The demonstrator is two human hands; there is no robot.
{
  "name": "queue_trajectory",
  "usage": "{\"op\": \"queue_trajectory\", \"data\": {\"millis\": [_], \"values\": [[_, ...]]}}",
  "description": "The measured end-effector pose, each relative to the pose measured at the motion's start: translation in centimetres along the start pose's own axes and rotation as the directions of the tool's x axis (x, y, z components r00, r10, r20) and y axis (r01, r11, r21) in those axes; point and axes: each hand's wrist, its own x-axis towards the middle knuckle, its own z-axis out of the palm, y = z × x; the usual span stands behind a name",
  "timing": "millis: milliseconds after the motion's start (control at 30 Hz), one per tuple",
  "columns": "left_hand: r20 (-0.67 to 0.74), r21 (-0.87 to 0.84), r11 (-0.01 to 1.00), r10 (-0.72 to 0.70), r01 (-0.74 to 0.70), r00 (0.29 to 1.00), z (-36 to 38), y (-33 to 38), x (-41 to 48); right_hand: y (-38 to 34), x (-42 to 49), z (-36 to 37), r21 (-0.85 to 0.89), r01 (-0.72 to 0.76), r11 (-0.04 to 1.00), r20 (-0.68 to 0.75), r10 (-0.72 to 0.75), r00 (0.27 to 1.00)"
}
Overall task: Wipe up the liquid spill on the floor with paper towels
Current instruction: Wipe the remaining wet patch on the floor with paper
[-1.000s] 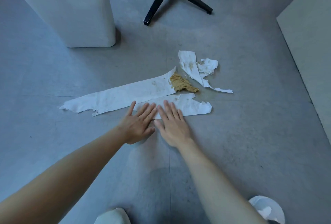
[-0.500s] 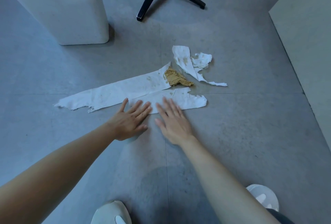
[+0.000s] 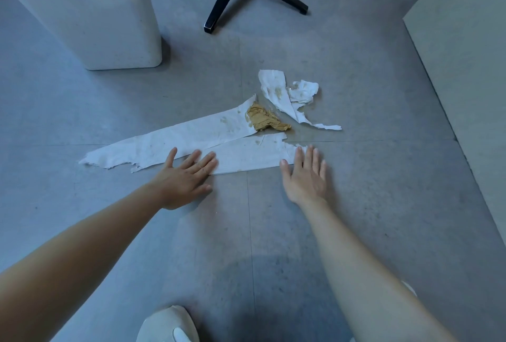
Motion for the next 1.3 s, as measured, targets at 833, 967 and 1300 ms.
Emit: {"op": "queue_trajectory", "data": {"millis": [833, 967, 1300], "values": [[-0.365, 0.144, 0.980, -0.075, 0.136, 0.928, -1.9, 0.2, 1.5, -1.2, 2.1, -1.1, -0.001, 0.339, 0.941, 0.156, -0.335, 0.929], [-0.377, 0.192, 0.974, -0.044, 0.124, 0.925, -1.8, 0.2, 1.9, 0.6, 2.8, -2.1, -0.064, 0.216, 0.974, 0.015, -0.216, 0.976], [-0.425, 0.097, 0.995, 0.045, -0.004, 0.904, -2.4, 0.9, 3.2, 0.9, 4.8, -3.0, 0.303, -0.089, 0.949, -0.062, 0.112, 0.992]]}}
